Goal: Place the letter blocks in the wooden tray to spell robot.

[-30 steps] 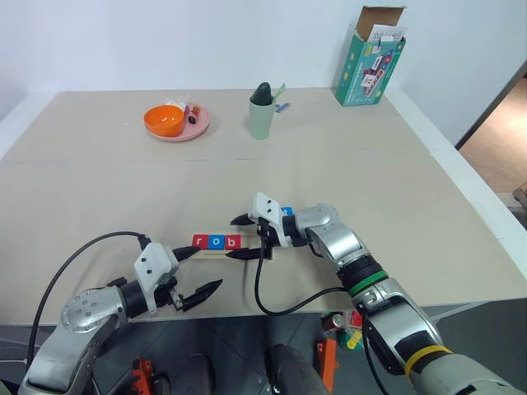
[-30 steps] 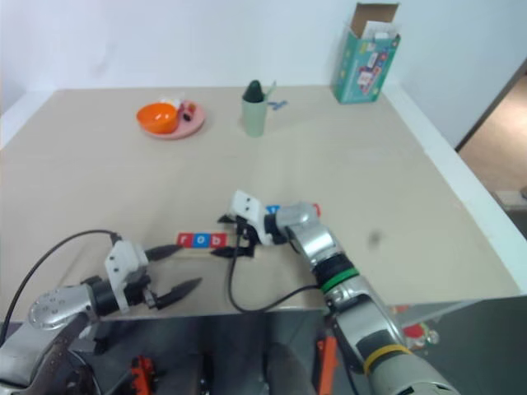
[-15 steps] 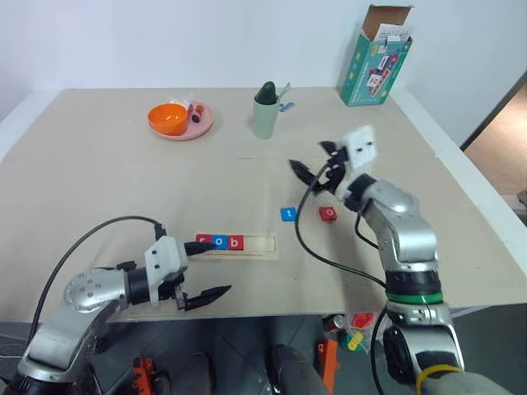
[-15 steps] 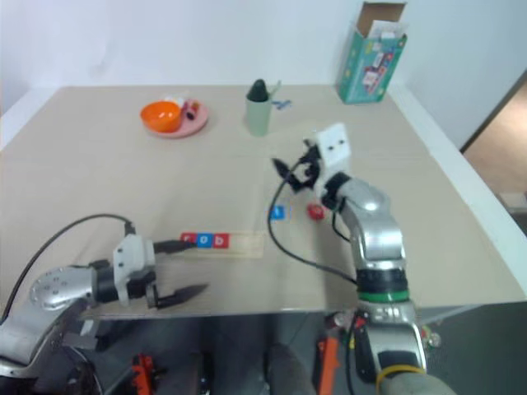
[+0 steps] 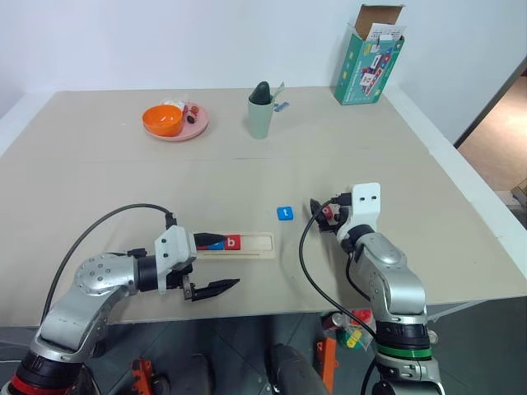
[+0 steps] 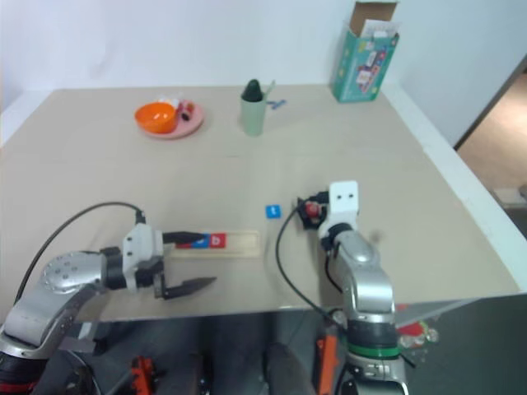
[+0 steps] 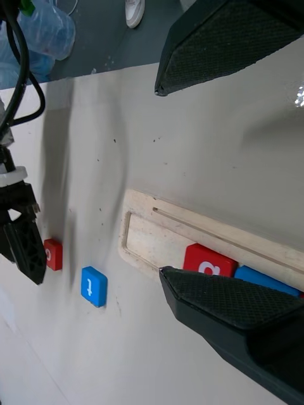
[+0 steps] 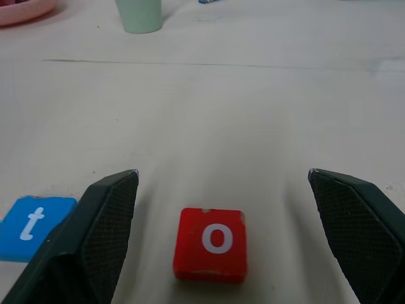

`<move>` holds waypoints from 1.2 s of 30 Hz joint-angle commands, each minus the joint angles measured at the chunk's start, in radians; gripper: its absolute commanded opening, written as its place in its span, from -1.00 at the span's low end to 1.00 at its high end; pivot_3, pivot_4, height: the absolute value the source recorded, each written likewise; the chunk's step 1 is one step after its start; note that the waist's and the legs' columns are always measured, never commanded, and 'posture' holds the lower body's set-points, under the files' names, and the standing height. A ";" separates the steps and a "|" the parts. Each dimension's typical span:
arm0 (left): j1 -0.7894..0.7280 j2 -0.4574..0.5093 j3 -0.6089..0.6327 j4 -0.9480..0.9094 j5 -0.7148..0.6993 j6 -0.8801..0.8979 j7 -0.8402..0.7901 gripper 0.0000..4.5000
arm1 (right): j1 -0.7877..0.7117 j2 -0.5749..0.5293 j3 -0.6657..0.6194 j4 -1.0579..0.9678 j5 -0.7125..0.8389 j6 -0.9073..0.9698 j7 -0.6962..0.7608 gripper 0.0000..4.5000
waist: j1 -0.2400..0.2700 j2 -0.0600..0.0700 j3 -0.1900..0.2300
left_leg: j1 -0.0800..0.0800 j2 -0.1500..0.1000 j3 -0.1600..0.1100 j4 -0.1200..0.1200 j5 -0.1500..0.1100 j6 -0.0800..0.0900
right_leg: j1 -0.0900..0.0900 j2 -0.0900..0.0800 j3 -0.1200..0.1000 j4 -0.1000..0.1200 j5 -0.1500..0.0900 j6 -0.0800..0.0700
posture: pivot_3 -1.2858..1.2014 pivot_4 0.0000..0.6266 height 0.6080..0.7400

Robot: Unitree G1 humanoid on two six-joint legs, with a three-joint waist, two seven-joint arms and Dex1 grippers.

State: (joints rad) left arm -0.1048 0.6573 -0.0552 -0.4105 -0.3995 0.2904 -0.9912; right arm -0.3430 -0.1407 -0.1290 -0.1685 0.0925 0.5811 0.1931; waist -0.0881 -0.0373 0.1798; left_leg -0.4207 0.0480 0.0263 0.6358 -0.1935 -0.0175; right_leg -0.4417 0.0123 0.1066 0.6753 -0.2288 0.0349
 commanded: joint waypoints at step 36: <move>0.025 0.015 -0.019 -0.031 0.030 -0.005 0.020 1.00 | 0.207 -0.049 0.112 -0.367 0.014 0.071 -0.011 -0.47 | 0.006 -0.001 0.000 | -0.001 0.000 -0.002 -0.001 0.000 0.000 | 0.000 0.000 -0.001 0.000 -0.001 0.001 | 0.03 -0.52 1.00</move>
State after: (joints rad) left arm -0.0841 0.6679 -0.0778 -0.4120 -0.3703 0.2921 -0.9779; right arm -0.1604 -0.1816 -0.0298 -0.4460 0.1034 0.6307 0.1813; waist -0.0822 -0.0380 0.1794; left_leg -0.4213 0.0483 0.0245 0.6344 -0.1939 -0.0180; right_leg -0.4419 0.0122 0.1051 0.6752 -0.2305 0.0356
